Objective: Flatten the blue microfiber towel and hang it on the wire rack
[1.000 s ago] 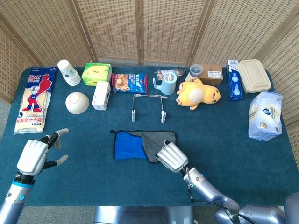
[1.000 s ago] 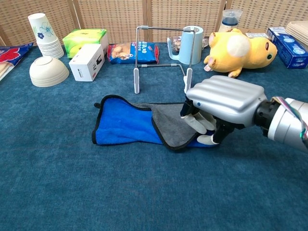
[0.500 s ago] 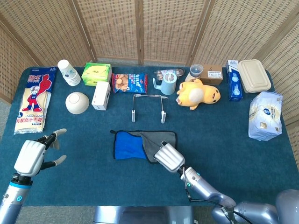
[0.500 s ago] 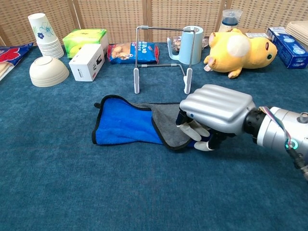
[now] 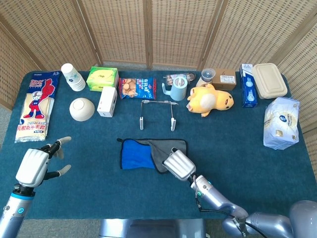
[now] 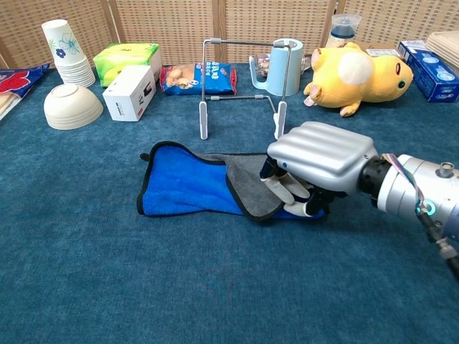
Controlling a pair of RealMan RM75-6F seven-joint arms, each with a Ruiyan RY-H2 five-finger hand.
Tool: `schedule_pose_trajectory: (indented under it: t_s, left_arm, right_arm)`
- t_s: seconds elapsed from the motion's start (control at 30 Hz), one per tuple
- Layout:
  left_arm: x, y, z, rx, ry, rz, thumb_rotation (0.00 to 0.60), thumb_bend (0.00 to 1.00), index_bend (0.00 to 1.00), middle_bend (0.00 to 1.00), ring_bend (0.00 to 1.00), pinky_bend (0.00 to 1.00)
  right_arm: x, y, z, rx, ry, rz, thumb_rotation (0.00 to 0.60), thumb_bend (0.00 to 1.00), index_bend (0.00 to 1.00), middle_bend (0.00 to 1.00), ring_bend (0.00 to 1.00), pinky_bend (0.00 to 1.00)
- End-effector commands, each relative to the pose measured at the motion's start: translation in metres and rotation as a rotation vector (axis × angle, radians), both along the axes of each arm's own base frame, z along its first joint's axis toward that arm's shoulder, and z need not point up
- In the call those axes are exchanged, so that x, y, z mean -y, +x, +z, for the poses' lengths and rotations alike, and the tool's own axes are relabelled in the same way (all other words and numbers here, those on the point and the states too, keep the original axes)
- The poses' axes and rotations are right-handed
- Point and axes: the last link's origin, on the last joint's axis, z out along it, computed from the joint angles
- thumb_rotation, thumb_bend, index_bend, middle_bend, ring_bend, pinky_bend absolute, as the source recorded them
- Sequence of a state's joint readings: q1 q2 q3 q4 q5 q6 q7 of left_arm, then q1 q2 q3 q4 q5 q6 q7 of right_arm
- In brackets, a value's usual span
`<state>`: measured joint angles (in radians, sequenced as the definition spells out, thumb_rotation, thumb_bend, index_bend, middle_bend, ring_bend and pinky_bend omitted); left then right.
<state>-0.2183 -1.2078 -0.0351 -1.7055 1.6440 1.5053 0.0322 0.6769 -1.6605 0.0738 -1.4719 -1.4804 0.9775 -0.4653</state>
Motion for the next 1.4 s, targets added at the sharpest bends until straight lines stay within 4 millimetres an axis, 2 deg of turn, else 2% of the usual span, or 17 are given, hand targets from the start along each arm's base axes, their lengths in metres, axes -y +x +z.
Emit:
schedule_pose_trajectory:
  t_s: [0.03, 0.53, 0.63, 0.9, 1.1, 1.27, 1.4]
  left_arm:
    - [-0.0001, 0.0002, -0.0004, -0.001, -0.001, -0.001, 0.6, 0.24, 0.23, 0.64, 0.6, 1.0]
    - [-0.0002, 0.0009, -0.0008, 0.0, -0.001, -0.005, 0.6, 0.24, 0.23, 0.64, 0.6, 1.0]
    - [-0.0003, 0.0006, -0.0002, 0.0, 0.001, -0.005, 0.6, 0.24, 0.23, 0.64, 0.6, 1.0]
    - [-0.0012, -0.0006, -0.0001, 0.002, 0.0, -0.003, 0.6, 0.24, 0.23, 0.64, 0.59, 1.0]
    - [-0.0028, -0.0011, -0.0005, 0.003, 0.0, -0.003, 0.6, 0.24, 0.23, 0.64, 0.59, 1.0]
    - [-0.0042, -0.0004, -0.0012, 0.005, -0.002, -0.007, 0.6, 0.24, 0.23, 0.64, 0.59, 1.0]
    - [-0.0042, -0.0002, -0.0023, 0.006, -0.005, -0.009, 0.6, 0.24, 0.23, 0.64, 0.59, 1.0]
  right_arm:
    - [0.0004, -0.0008, 0.0004, -0.001, -0.001, -0.003, 0.6, 0.35, 0.68, 0.79, 0.7, 0.43]
    - [-0.0032, -0.0002, 0.0046, 0.007, 0.01, -0.01, 0.6, 0.35, 0.6, 0.76, 0.69, 0.43]
    - [-0.0034, -0.0009, 0.0031, 0.001, 0.007, -0.008, 0.6, 0.35, 0.55, 0.76, 0.69, 0.43]
    - [-0.0023, 0.0024, 0.0032, -0.003, 0.001, 0.0, 0.6, 0.35, 0.33, 0.75, 0.68, 0.43]
    - [-0.0048, 0.001, 0.0039, -0.028, 0.015, -0.001, 0.6, 0.35, 0.27, 0.75, 0.68, 0.43]
    - [-0.0064, 0.0029, 0.0053, -0.029, 0.016, -0.003, 0.6, 0.35, 0.26, 0.77, 0.68, 0.41]
    - [-0.0058, 0.0056, 0.0079, -0.032, 0.003, 0.008, 0.6, 0.35, 0.23, 0.73, 0.65, 0.4]
